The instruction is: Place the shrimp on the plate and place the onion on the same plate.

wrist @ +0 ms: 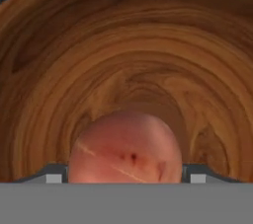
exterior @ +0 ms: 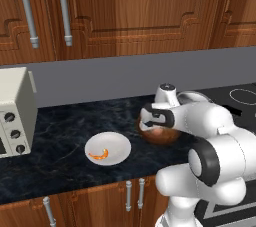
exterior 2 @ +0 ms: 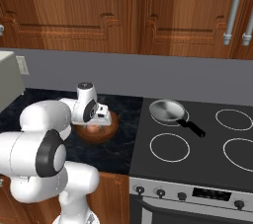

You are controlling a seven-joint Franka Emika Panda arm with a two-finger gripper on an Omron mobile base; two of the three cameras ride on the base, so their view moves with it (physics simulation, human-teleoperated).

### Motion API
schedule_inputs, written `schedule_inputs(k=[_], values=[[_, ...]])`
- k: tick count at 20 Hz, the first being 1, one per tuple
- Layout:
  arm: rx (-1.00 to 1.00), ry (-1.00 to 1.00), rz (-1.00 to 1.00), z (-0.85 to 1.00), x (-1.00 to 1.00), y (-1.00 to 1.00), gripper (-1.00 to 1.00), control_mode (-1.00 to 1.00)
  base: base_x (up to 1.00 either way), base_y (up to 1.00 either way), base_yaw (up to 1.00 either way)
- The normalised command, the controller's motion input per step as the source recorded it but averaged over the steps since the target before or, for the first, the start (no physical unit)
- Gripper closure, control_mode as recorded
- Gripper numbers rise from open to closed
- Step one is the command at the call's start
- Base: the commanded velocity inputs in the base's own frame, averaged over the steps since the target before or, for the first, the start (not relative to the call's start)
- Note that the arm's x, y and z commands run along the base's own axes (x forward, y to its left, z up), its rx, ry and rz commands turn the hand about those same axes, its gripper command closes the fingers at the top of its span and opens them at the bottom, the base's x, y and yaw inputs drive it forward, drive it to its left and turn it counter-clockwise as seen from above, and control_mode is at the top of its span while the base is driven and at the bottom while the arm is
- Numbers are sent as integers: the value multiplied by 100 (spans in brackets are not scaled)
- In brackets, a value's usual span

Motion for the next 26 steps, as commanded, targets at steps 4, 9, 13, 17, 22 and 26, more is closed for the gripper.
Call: schedule_inputs(k=[4,9,13,17,22,26], values=[[0,-2,0,32,-35,0,100,-100,0,0,0],[0,0,0,42,-27,-2,100,-100,0,0,0],[0,0,0,53,-18,2,100,-100,0,0,0],[0,0,0,50,-28,14,100,-100,0,0,0],[0,1,0,38,-46,35,100,-100,0,0,0],[0,7,4,17,-25,69,100,-100,0,0,0]])
